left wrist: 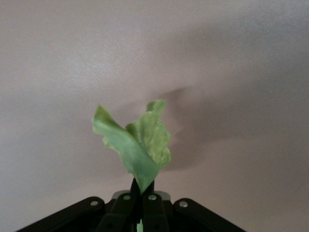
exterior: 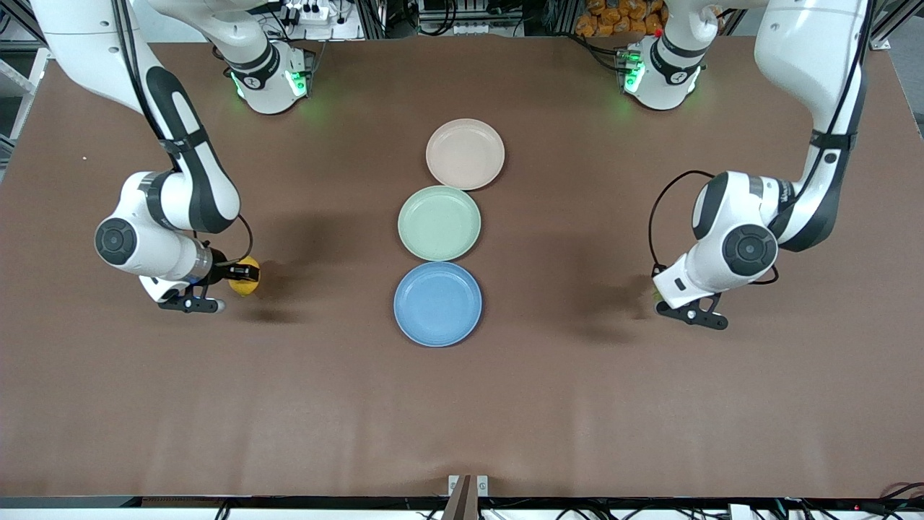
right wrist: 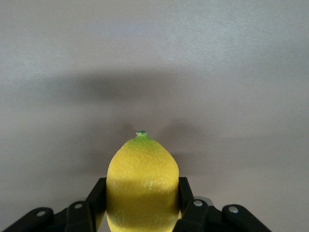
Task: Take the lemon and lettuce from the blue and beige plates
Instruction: 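Lower the lettuce with the left gripper while the right gripper lowers the lemon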
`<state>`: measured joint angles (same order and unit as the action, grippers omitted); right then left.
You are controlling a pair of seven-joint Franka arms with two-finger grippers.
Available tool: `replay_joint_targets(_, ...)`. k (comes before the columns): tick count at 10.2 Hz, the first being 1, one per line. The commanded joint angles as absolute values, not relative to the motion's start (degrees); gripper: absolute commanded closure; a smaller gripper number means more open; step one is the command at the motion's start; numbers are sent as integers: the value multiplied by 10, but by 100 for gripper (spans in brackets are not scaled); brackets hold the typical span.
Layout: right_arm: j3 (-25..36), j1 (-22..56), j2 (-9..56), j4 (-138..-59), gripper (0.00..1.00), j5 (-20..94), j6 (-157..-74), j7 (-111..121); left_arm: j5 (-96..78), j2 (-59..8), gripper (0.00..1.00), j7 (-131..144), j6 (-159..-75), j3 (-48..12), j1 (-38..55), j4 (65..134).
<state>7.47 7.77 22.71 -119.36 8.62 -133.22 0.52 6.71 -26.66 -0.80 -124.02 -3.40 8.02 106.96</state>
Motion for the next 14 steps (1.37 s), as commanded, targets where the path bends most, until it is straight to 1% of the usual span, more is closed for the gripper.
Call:
replay_joint_targets(1, 71, 69, 207, -1217, 48, 76, -1336, 13, 46, -294, 100, -22, -1266, -19, 86, 1067)
replay_joint_targets(2, 71, 69, 207, -1216, 12, 76, -1333, 12, 46, -302, 100, -22, -1273, -17, 86, 1067)
replay_joint_targets(3, 71, 69, 206, -1216, 0, 76, -1332, 12, 46, -306, 77, -22, -1274, -16, 88, 1066)
replay_joint_targets(4, 70, 70, 198, -1213, 0, 76, -1320, 5, 45, -306, 1, -18, -1274, -13, 89, 1066)
replay_joint_targets(6, 70, 69, 176, -1203, 0, 78, -1303, 5, 45, -294, 0, -17, -1272, -13, 89, 1061)
replay_joint_targets(7, 71, 68, 162, -1190, 0, 77, -1285, 11, 46, -272, 0, -16, -1266, -13, 91, 1060)
replay_joint_targets(9, 74, 63, 137, -1168, 0, 76, -1274, 12, 47, -224, 0, -18, -1221, -14, 95, 1051)
replay_joint_targets(10, 74, 57, 127, -1146, 0, 76, -1242, 11, 53, -189, 0, -20, -1196, -17, 96, 1049)
replay_joint_targets(11, 75, 55, 122, -1108, 0, 75, -1198, 11, 48, -153, 0, -20, -1173, -19, 97, 1046)
replay_joint_targets(12, 75, 47, 124, -1042, 0, 75, -1127, 11, 47, -127, 0, -20, -1138, -19, 98, 1027)
replay_joint_targets(13, 76, 44, 127, -981, 0, 74, -1062, 11, 47, -114, 0, -20, -1102, -19, 98, 1001)
replay_joint_targets(14, 86, 43, 127, -939, 0, 74, -1025, 17, 46, -99, 0, -20, -1071, -19, 98, 983)
